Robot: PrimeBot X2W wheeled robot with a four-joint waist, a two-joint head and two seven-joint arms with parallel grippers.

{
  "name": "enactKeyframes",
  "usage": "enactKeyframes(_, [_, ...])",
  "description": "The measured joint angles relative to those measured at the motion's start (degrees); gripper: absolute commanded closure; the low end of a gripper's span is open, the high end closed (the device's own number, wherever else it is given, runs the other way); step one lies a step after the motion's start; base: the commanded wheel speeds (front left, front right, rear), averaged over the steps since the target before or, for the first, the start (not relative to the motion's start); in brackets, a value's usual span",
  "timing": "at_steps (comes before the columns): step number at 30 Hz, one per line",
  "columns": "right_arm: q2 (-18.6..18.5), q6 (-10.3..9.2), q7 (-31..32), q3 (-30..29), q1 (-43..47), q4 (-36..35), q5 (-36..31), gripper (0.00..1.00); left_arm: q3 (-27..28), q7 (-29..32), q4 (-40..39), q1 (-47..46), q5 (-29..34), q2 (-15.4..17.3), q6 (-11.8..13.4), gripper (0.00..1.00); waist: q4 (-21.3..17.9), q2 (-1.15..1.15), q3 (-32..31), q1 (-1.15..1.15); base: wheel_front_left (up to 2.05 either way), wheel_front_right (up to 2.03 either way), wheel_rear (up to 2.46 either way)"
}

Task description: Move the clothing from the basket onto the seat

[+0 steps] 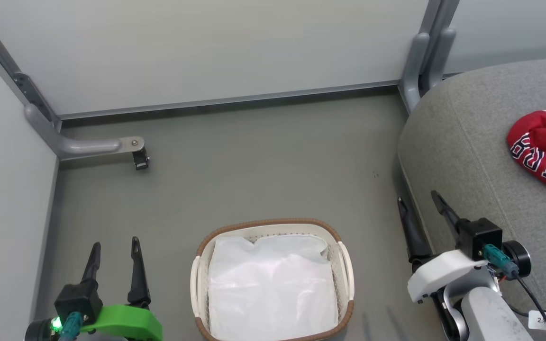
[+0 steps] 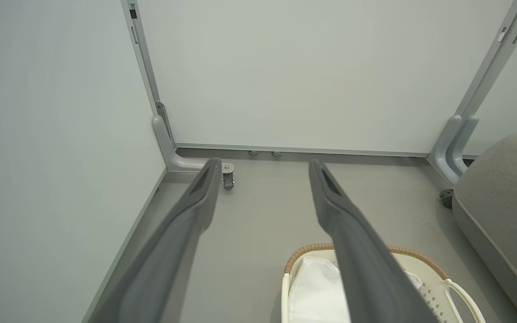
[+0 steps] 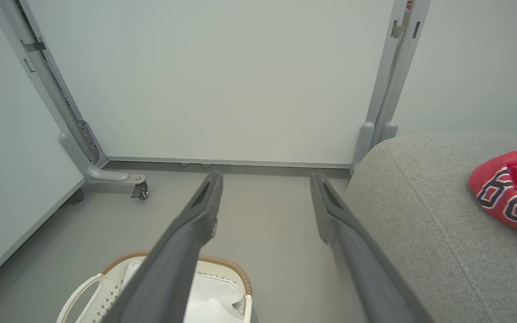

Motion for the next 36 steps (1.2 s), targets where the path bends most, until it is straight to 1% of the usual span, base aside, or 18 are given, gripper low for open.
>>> enactKeyframes(3, [0.0,0.00,0.0,0.5,0.9,0.1,0.5,0.00,0.1,0.0,0.0,1.0,-0.4,0.0,0.0,0.00,0.2,0.00,-1.0,0.00,0.00,0.00,0.00])
enactKeyframes(5, [0.0,0.00,0.0,0.8,1.5,0.2,0.6,0.00,0.4,0.0,0.1,1.5,-1.7,0.0,-0.2,0.00,0.4,0.00,-1.6,0.00,0.00,0.00,0.00])
enactKeyframes(6, [0.0,0.00,0.0,0.9,1.5,0.3,0.7,1.00,0.4,0.0,0.1,1.7,-1.7,0.0,-0.3,1.00,0.4,0.00,-1.7,0.00,0.00,0.00,0.00])
enactKeyframes(13, [0.4,0.00,0.4,1.1,3.8,3.4,1.1,1.00,0.5,0.6,3.7,2.2,-1.8,-0.4,-0.2,1.00,0.4,0.00,-1.8,0.00,0.00,0.00,0.00])
enactKeyframes(25, [0.5,0.00,3.7,-0.8,3.9,2.1,14.3,1.00,1.4,4.0,3.2,2.1,-14.7,-0.4,-1.0,1.00,0.4,0.00,-2.1,0.00,0.00,0.00,0.00])
enactKeyframes(36, [0.4,0.00,6.5,-2.3,4.3,0.6,25.1,1.00,2.4,6.6,2.4,1.6,-25.0,-0.4,-1.7,1.00,0.4,0.00,-2.2,0.00,0.00,0.00,0.00])
